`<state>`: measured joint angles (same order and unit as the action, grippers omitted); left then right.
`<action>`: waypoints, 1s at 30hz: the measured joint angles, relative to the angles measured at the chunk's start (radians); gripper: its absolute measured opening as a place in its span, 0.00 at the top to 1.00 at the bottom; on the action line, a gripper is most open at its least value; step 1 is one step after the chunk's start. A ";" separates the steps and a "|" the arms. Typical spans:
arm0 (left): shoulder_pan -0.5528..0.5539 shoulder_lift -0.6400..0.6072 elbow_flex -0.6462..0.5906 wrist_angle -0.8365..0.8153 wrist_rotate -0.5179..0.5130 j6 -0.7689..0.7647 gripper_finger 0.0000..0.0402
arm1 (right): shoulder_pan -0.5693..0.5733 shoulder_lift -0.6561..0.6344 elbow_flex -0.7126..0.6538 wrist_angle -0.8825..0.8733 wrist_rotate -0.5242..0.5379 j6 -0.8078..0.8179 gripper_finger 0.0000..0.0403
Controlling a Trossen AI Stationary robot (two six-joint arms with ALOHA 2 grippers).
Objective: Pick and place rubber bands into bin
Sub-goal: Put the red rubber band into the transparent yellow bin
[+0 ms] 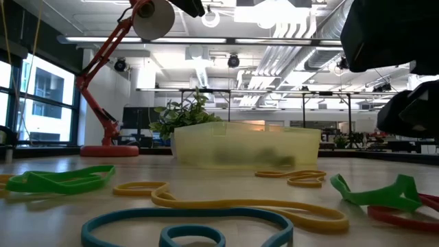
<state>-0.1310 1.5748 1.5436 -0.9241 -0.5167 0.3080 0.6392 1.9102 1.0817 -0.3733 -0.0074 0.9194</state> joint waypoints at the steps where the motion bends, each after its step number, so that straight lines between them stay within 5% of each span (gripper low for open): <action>1: 0.000 0.000 0.000 0.000 0.000 0.000 0.60 | 0.000 0.000 0.000 -0.002 0.000 0.002 0.68; 9: 0.000 0.000 0.000 0.000 0.000 0.001 0.60 | -0.001 0.001 -0.003 -0.019 0.002 0.010 0.98; 30: 0.000 0.000 0.000 0.002 0.004 0.001 0.60 | 0.002 -0.100 -0.010 -0.397 0.114 0.150 1.00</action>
<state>-0.1310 1.5749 1.5436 -0.9222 -0.5125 0.3088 0.6410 1.8106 1.0715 -0.7700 0.1070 1.0697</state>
